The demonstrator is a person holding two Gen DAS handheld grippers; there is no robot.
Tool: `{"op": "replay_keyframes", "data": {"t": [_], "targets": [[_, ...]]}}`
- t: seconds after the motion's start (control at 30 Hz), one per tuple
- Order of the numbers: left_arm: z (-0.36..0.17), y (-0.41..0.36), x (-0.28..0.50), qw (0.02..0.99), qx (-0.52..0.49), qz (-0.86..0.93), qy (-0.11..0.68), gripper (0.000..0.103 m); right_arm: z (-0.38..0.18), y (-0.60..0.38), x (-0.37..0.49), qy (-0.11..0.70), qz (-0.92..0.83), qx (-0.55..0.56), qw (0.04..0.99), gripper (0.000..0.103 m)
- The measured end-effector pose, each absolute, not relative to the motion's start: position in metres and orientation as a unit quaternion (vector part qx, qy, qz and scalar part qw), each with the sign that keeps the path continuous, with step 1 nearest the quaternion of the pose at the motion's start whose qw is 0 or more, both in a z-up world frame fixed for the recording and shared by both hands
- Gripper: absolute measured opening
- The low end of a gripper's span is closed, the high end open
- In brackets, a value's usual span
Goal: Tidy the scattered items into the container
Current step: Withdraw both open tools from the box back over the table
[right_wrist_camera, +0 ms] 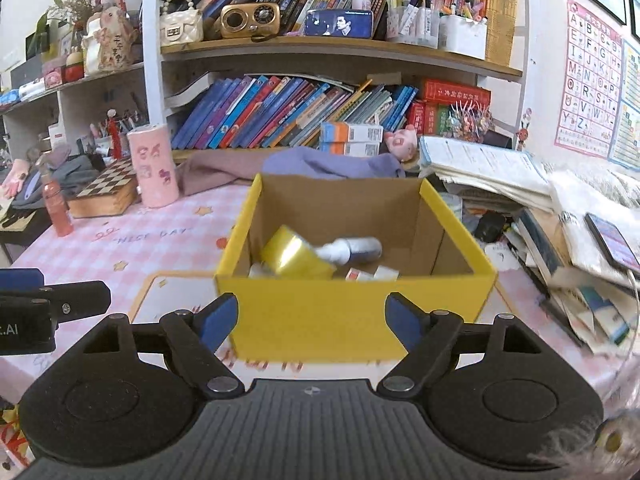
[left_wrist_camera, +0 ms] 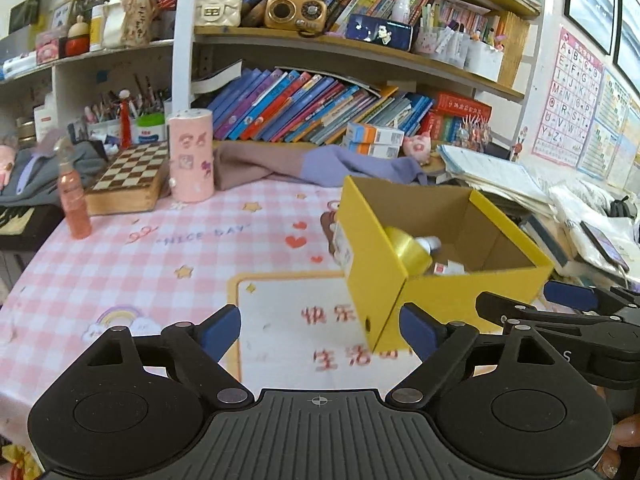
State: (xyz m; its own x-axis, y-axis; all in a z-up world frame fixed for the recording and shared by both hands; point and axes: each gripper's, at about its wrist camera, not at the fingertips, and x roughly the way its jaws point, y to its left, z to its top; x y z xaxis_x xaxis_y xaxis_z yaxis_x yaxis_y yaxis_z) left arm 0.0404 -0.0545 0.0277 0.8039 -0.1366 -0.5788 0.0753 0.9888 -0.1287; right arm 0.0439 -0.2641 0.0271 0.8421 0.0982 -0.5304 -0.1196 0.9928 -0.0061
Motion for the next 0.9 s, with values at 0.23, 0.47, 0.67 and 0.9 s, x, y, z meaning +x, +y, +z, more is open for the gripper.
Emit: {"op": "replay_keyframes", "data": {"t": [0.23, 0.47, 0.67, 0.9], "targets": [[0.022, -0.045, 0.009, 0.944, -0.045, -0.055, 0.321, 0.093, 0.02, -0.252, 0.008, 0.285, 0.051, -0.014, 0.957, 0.083], [0.021, -0.036, -0.01, 0.944, -0.038, -0.057, 0.323, 0.096, 0.017, -0.243, -0.015, 0.29, 0.048, -0.004, 0.956, 0.084], [0.021, -0.031, -0.018, 0.943, -0.034, -0.06, 0.326, 0.098, 0.017, -0.238, -0.023, 0.291, 0.05, 0.003, 0.956, 0.086], [0.021, -0.023, -0.022, 0.941, -0.039, -0.056, 0.333, 0.099, 0.018, -0.233, -0.025, 0.295, 0.051, 0.005, 0.954, 0.087]]}}
